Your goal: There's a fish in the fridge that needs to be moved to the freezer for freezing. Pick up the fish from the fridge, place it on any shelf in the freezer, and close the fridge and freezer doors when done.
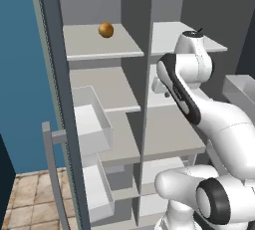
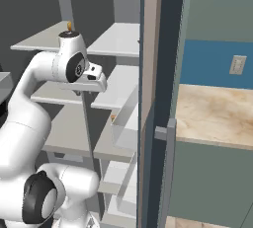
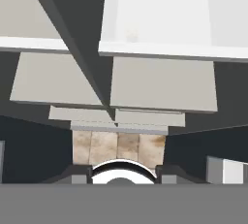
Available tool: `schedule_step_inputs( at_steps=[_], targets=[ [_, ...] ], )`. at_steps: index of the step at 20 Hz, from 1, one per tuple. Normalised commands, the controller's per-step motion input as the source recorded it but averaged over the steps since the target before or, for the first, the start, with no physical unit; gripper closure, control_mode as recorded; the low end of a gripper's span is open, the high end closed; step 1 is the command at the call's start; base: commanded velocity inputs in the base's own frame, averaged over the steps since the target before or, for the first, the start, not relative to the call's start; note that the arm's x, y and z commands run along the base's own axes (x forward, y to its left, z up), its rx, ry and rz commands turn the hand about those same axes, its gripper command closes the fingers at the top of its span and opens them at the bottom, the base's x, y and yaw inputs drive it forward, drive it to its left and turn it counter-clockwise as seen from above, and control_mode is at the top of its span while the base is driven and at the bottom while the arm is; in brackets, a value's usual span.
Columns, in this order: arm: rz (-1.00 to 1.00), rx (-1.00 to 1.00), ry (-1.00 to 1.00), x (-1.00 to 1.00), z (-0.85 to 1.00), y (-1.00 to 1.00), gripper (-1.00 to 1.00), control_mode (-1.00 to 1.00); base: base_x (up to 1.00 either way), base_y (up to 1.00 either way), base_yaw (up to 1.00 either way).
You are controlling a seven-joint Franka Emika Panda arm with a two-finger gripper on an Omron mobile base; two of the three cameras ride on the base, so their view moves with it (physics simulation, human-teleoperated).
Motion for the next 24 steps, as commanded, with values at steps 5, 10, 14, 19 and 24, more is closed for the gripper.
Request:
schedule_step_inputs(
  at_steps=[5, 10, 14, 19, 24],
  targets=[
    [0.0, 0.0, 0.0, -0.62, 0.0, 0.0, -1.0, -1.0, 0.0, 0.0, 0.0],
    [0.0, -0.01, -0.21, -0.72, 0.1, -0.14, -1.0, -1.0, 0.0, 0.0, 0.0],
    [0.0, 0.0, -0.27, -0.29, 0.33, -0.39, -1.0, -1.0, 0.0, 0.0, 0.0],
    [-0.04, 0.0, -0.21, 0.0, 0.45, -0.27, -1.0, -1.0, 0.0, 0.0, 0.0],
    [-0.08, 0.03, -0.18, 0.13, 0.63, -0.19, -1.0, -1.0, 0.0, 0.0, 0.0]
  ],
)
